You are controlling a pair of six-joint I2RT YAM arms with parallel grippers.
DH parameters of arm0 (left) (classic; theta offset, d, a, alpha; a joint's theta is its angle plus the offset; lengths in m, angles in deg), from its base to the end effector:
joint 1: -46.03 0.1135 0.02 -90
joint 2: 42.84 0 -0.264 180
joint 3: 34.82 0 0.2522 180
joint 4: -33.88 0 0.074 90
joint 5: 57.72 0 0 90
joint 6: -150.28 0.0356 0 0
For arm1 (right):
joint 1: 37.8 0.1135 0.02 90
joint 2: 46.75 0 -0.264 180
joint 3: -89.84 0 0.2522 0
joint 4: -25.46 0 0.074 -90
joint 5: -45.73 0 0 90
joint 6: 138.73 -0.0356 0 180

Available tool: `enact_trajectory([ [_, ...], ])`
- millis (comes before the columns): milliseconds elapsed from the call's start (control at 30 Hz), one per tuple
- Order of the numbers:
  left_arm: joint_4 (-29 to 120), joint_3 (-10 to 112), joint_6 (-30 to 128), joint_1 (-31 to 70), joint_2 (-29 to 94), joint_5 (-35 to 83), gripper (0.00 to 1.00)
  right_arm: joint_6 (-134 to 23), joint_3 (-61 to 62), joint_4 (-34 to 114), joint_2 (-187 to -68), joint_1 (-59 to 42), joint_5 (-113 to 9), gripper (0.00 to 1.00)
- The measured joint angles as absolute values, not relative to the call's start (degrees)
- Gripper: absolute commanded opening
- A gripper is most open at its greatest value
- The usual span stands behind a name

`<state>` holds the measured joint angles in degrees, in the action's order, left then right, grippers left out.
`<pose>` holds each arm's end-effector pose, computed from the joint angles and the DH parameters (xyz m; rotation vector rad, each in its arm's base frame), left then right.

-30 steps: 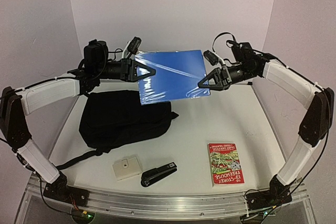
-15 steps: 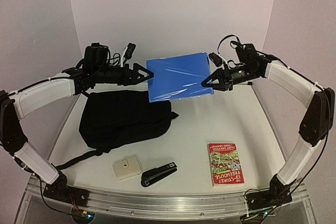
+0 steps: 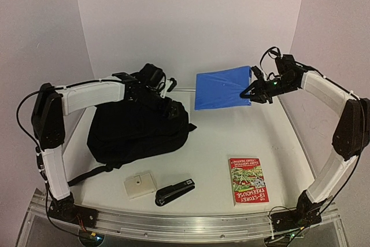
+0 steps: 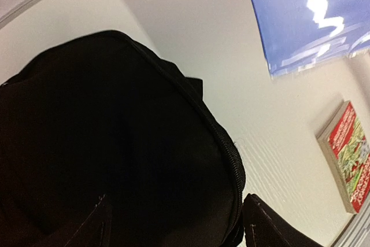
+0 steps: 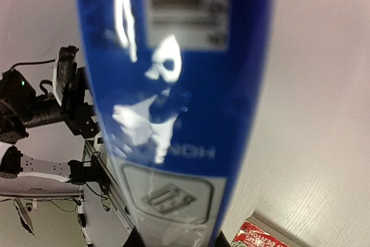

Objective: Pack the student bag
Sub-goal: Pick up the files from the center of the board, then place the files in the student bag.

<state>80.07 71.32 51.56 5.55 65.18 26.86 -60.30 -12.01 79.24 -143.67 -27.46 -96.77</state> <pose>0.3225 -0.2797 0.2749 0.7183 2.3615 -0.4998 0.3550 0.0935 0.3252 -0.4027 2.3136 1.2827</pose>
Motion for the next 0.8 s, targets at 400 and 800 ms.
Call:
enact_trajectory([
  [400, 88.7, 87.8, 53.9, -0.7, 79.8, 32.8, 0.75, -62.4, -7.9, 78.5, -143.6, -30.5, -93.4, 0.0],
  [800, 95.7, 96.7, 52.8, -1.3, 87.1, 38.7, 0.22, -63.4, -5.6, 76.4, -143.6, -30.5, -94.1, 0.0],
])
